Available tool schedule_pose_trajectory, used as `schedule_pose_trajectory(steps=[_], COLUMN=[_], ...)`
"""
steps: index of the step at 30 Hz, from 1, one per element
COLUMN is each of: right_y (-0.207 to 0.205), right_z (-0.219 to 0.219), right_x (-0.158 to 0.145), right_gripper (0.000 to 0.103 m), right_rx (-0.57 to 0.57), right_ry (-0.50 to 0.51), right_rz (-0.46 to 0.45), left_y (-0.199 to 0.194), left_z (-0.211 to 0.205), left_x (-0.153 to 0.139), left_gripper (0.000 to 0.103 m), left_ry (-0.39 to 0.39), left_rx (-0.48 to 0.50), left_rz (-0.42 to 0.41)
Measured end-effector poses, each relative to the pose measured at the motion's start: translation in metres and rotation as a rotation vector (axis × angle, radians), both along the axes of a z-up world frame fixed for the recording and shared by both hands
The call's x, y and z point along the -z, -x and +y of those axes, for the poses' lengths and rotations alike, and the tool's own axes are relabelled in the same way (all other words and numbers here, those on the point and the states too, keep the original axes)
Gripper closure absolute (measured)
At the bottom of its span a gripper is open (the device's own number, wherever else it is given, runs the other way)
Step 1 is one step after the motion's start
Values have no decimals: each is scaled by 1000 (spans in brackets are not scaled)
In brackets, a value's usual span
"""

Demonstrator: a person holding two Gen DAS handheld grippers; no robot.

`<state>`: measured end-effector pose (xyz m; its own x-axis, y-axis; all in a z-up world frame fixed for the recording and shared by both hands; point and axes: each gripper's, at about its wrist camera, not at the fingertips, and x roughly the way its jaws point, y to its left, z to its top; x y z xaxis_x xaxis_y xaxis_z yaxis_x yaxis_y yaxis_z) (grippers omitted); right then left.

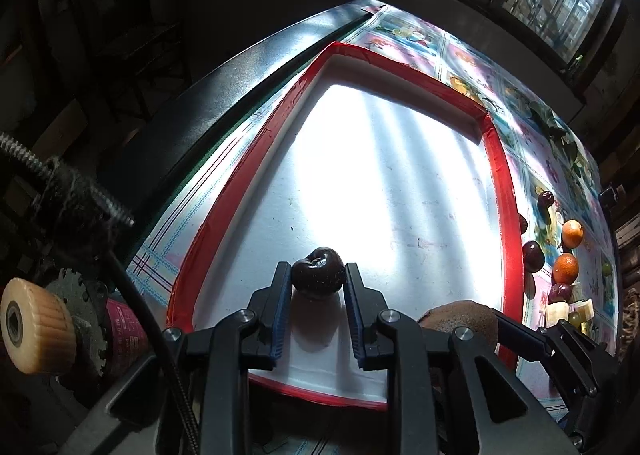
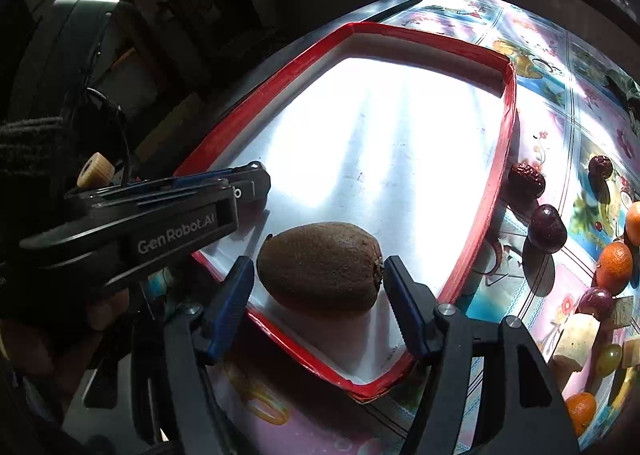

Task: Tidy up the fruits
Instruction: 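Carry the kiwi in the right tool and cherry in the left tool over the red tray, then open left tool to drop the cherry while right tool releases the kiwi in the tray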

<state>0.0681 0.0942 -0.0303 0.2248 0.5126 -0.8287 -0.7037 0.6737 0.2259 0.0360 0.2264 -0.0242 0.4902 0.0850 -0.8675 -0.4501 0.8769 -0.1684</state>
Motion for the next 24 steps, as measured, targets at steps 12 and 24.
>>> schedule_pose_trajectory(steps=[12, 24], right_y=[14, 39], right_z=[-35, -115], right_x=[-21, -43], right_gripper=[23, 22], right_rx=[37, 136], right_ry=[-57, -139], right_rz=[-28, -45], left_y=[8, 19], left_z=[-9, -40], left_x=[-13, -44], left_gripper=[50, 49], left_ry=[-10, -25], left_rx=[-15, 20], left_rz=[-12, -79])
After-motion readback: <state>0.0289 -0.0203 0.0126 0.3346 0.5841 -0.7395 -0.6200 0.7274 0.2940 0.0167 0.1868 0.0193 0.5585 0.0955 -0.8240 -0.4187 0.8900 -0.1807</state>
